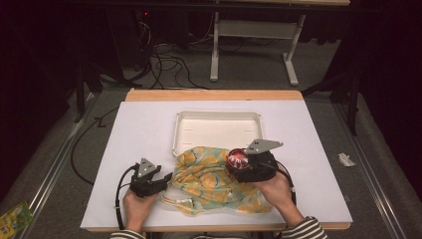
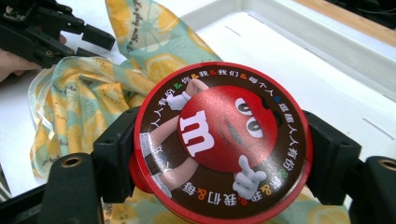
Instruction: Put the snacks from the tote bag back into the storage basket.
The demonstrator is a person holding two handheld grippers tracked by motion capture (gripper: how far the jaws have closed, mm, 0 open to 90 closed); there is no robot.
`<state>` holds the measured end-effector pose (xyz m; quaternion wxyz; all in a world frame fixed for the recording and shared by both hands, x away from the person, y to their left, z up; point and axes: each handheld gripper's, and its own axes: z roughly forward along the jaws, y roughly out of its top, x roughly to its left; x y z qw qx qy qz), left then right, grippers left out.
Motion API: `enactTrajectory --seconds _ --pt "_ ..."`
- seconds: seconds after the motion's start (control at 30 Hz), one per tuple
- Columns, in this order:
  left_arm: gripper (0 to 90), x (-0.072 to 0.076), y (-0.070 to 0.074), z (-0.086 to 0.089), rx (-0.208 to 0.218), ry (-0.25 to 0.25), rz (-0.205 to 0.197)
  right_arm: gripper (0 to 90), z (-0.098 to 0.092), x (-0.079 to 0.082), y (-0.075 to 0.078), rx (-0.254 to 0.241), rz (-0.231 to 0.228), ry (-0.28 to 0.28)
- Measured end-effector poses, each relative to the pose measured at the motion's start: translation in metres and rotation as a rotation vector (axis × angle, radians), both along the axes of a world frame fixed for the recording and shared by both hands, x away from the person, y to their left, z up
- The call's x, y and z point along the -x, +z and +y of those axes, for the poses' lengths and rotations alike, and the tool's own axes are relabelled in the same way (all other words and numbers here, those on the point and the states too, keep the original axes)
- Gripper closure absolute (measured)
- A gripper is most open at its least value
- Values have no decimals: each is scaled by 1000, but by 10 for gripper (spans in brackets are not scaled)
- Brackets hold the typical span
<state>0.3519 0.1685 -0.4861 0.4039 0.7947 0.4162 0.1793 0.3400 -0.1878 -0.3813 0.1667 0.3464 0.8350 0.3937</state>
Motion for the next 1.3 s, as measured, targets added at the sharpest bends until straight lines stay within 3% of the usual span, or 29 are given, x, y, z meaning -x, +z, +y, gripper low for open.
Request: enactTrajectory --seconds 0.63,1.3 --pt "463 0 0 0 3 1 -2 259 -14 -15 15 -4 -5 -37" --pt "463 0 0 1 1 -2 -4 259 -19 -50 25 -1 0 -76"
